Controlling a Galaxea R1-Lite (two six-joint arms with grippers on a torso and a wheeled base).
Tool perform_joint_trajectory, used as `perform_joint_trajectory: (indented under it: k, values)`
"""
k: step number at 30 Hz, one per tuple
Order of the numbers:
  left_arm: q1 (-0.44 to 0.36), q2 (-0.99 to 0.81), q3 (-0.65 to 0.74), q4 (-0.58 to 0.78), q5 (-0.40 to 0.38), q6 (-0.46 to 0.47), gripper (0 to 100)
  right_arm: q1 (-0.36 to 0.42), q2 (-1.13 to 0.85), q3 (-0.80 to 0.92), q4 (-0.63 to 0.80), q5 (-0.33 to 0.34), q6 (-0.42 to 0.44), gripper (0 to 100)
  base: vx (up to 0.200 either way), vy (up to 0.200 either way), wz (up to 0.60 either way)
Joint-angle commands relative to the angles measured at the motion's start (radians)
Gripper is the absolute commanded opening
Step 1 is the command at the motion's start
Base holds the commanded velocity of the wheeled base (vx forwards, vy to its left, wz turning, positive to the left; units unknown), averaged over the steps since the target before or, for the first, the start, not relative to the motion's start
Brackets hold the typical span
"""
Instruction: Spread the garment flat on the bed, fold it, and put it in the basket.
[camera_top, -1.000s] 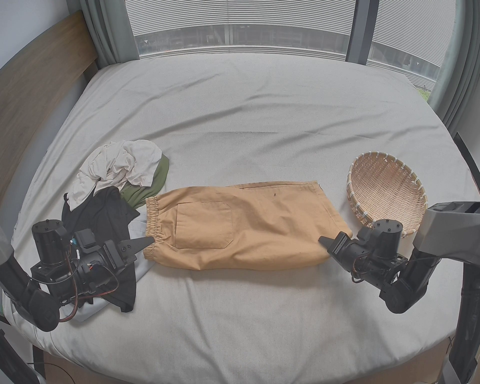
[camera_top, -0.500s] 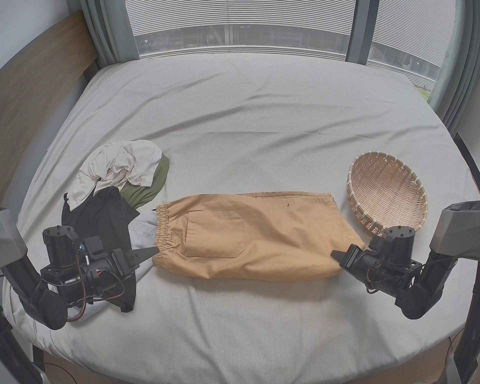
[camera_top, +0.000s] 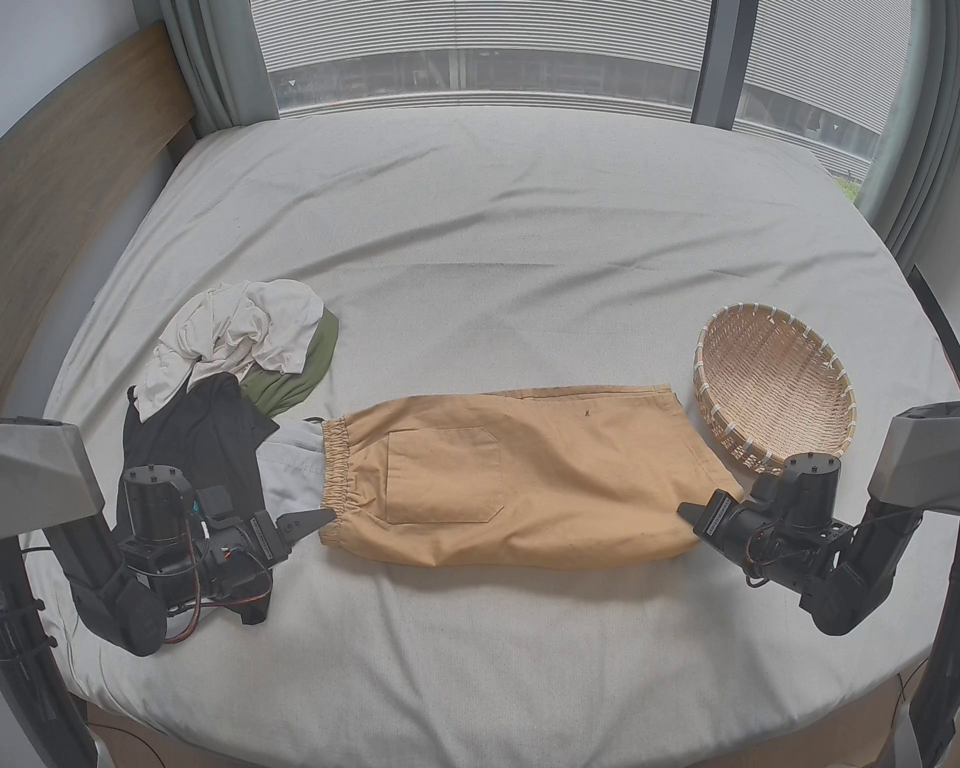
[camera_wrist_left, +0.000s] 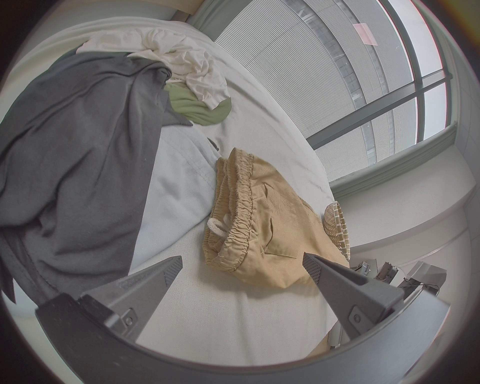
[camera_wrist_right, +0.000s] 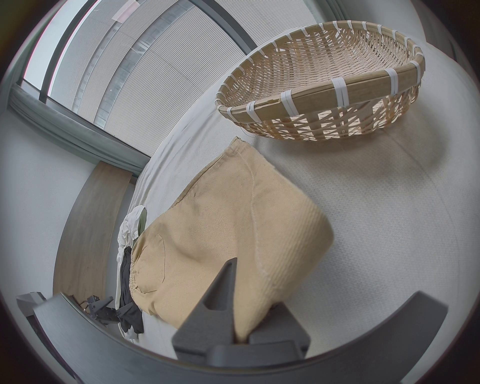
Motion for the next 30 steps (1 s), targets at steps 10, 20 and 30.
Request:
perform_joint_trajectory:
  k: [10,20,30]
  values:
    - [-0.02,0.138,-0.133,0.001,-0.002,-0.008,100,0.055,-0.215,0.151,0.002,-0.001,0.002,100,0.0,0.0,0.0]
    - [-0.08,0.195,-0.272,0.02,-0.001,-0.082,100,0.038,-0.319,0.199,0.0,0.0,0.004,100,0.0,0.0,0.0]
    - [-0.084,0.261,-0.391,0.036,0.01,-0.091,100,0.039,-0.33,0.208,-0.009,0.0,0.005,100,0.0,0.0,0.0]
